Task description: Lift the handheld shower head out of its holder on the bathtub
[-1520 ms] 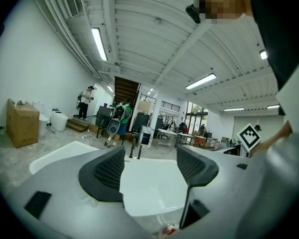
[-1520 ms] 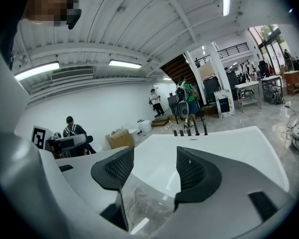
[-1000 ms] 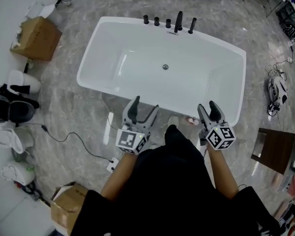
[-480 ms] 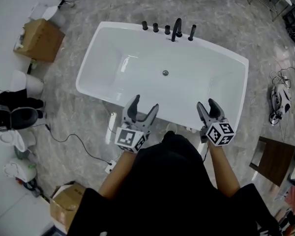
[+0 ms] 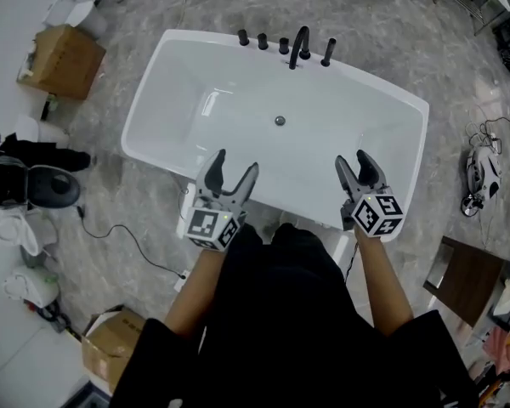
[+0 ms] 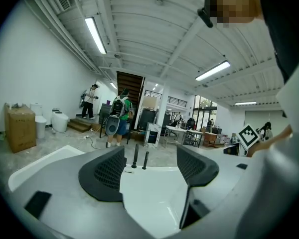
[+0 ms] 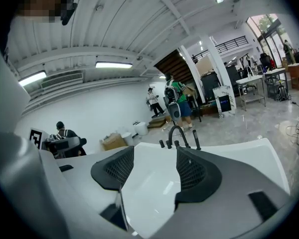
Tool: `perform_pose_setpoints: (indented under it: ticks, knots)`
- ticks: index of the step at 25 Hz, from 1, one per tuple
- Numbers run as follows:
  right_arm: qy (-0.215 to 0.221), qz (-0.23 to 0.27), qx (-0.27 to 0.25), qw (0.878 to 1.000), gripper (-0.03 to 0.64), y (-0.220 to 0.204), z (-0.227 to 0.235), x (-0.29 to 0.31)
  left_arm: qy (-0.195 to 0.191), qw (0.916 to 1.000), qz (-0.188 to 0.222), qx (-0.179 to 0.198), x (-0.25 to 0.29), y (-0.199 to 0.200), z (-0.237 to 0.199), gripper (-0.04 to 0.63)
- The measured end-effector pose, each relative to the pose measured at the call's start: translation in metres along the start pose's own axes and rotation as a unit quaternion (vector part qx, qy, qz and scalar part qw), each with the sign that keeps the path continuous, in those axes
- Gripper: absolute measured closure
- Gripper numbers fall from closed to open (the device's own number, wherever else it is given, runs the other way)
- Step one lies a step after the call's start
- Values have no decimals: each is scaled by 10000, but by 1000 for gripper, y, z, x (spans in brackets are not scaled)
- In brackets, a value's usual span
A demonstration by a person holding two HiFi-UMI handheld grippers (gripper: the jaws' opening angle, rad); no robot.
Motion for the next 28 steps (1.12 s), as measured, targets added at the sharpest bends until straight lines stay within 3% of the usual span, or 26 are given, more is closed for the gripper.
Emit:
perform_pose_setpoints:
  ticks: [13,19,28]
  knots:
    - [-490,-441,-220,9976,383,-18,20,92,-689,9973,-241,-120,44,0,-27,291]
    - [-691,-476,-394,9957,383,0,53,151,-722,9966,-354,-189,79,-5,-53,291]
    - [-765,-623,-724,9925,382,4,116,231,-1062,9930,-427,-296,134,-35,-47,291]
Point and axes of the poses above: the fingertips, and each gripper's own axes: x forward along the fingers, z to its right, y out of its top, the point moved 8 cm from there along -x, backward along the fingers, and after that the axes turned 1 degree about z, right-handed, at the moved point
